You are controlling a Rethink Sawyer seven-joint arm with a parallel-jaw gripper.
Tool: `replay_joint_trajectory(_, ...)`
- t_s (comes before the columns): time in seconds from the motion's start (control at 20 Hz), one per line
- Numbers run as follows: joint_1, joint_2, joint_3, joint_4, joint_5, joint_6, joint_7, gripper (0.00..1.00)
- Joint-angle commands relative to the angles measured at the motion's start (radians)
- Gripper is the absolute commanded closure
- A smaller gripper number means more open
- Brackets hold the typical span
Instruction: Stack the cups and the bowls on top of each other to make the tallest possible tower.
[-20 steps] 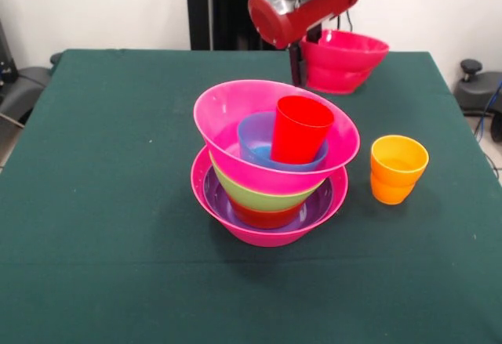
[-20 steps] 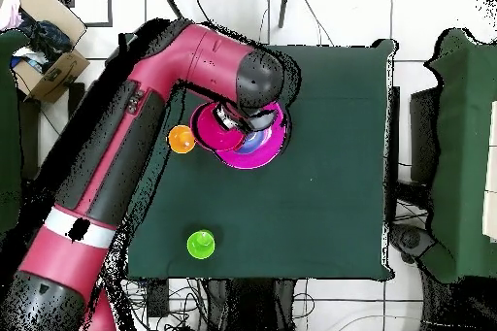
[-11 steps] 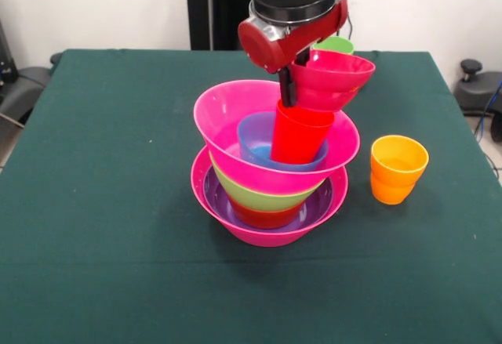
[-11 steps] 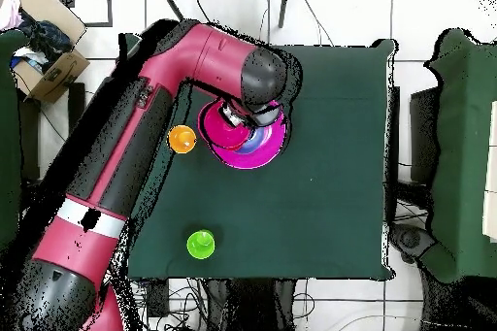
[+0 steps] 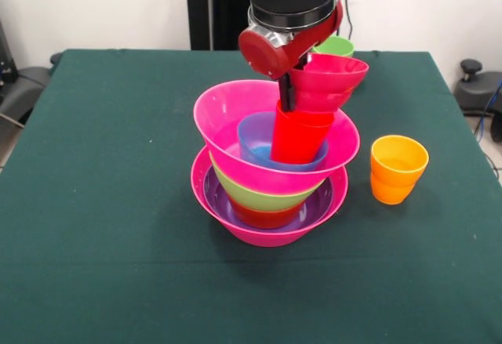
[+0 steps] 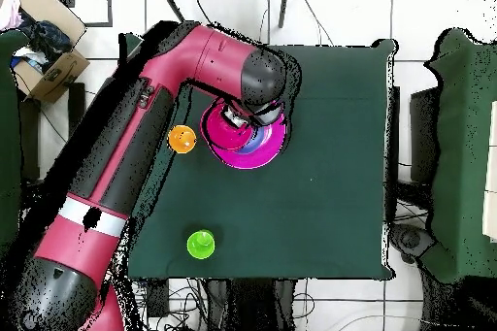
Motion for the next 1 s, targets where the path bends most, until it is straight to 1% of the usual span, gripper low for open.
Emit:
replay_joint_trajectory(0.05,-0.014,0.052,0.1,-0.034,-0.004,0.141,-0.249,1.0)
replay_joint_trajectory(0.35,-0.011,0.068,0.088,-0.028,-0.012,0.179,-0.27,1.0)
replay_joint_trajectory(0.85,0.005,0.077,0.092,-0.005,-0.046,0.176,-0.346,1.0)
replay_joint_trajectory(1.0,0.006,0.083,0.089,0.0,-0.061,0.188,-0.359,1.0)
